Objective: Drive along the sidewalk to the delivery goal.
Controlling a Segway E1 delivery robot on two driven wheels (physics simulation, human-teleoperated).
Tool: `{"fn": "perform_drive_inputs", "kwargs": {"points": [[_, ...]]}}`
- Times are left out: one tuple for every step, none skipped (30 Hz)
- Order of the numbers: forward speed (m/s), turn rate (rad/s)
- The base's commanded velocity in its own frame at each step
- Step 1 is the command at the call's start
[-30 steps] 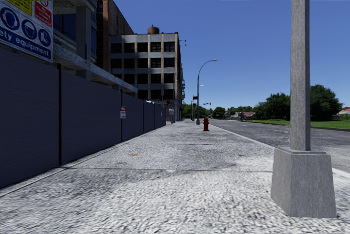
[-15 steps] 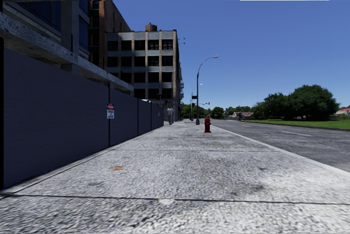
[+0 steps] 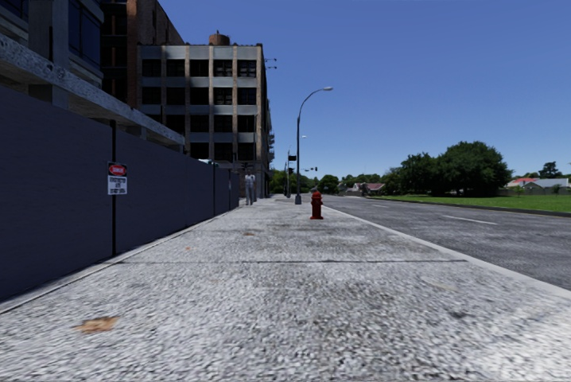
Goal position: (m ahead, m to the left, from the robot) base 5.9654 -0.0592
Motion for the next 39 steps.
{"fn": "perform_drive_inputs", "kwargs": {"points": [[2.0,0.0],[2.0,0.0],[2.0,0.0],[2.0,0.0],[2.0,0.0],[2.0,0.0],[2.0,0.0],[2.0,0.0],[2.0,0.0],[2.0,0.0],[2.0,0.0],[2.0,0.0],[2.0,0.0],[2.0,0.0],[2.0,0.0],[2.0,0.0],[2.0,0.0],[2.0,0.0],[2.0,0.0],[2.0,0.0],[2.0,0.0],[2.0,0.0],[2.0,0.0],[2.0,0.0],[2.0,0.0],[2.0,0.0],[2.0,0.0],[2.0,0.0],[2.0,0.0],[2.0,0.0],[2.0,0.0],[2.0,0.0],[2.0,0.0],[2.0,0.0],[2.0,0.0],[2.0,0.0],[2.0,0.0],[2.0,0.0],[2.0,0.0]]}}
